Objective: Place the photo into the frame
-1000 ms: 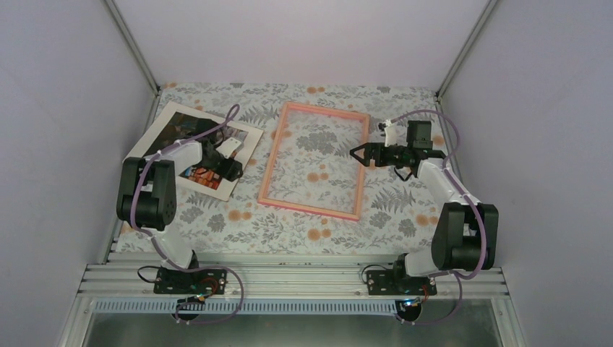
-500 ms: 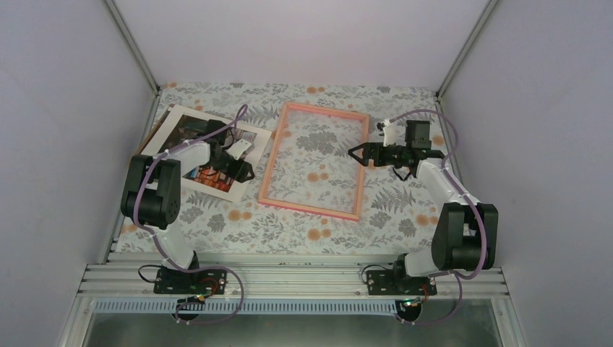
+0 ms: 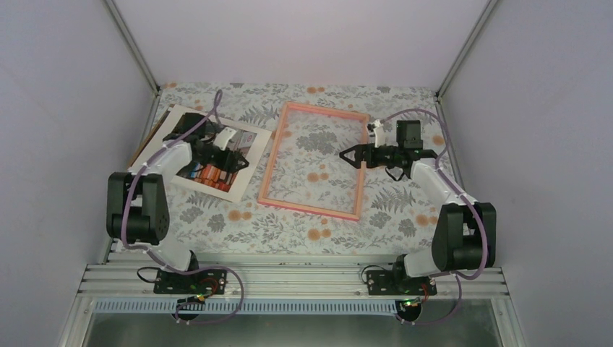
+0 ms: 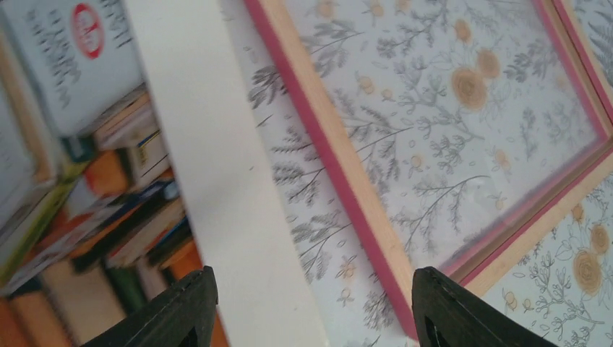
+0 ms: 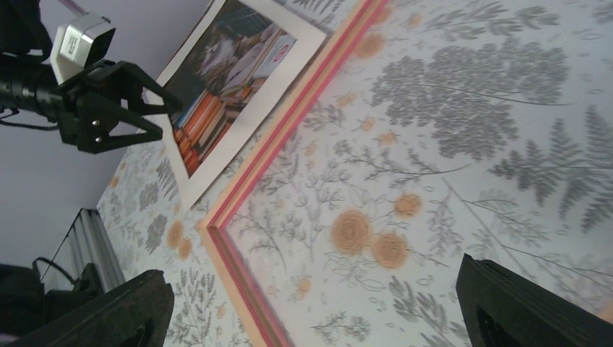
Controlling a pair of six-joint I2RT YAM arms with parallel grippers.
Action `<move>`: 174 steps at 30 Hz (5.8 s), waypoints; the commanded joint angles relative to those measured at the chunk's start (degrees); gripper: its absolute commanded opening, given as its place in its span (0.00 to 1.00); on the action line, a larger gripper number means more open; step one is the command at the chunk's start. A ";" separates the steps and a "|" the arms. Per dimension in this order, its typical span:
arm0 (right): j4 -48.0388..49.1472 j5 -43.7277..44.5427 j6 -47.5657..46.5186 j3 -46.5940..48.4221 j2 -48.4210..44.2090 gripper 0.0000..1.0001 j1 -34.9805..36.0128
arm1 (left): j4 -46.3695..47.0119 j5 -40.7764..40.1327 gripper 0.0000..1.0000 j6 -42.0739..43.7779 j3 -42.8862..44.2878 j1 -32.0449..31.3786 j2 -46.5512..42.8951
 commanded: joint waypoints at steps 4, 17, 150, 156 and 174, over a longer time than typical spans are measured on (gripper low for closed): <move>2.48 -1.65 -0.97 -0.09 -1.16 0.97 6.09 | -0.56 -11.20 0.70 12.16 -10.08 2.97 -13.29; 3.07 0.94 -3.02 0.19 1.94 0.96 7.98 | 22.65 -30.13 0.84 54.31 -45.08 -8.10 -51.93; 35.03 31.53 -63.50 19.46 36.23 0.24 42.92 | -2.57 -18.07 0.02 41.08 -21.28 -6.57 -42.88; 39.46 34.88 -61.87 23.23 39.19 0.15 44.40 | -3.28 -18.78 0.02 42.15 -21.73 -5.98 -44.02; 23.71 28.59 -54.63 20.78 23.09 0.04 40.24 | -8.76 -22.35 1.00 34.42 -11.32 -3.87 -45.70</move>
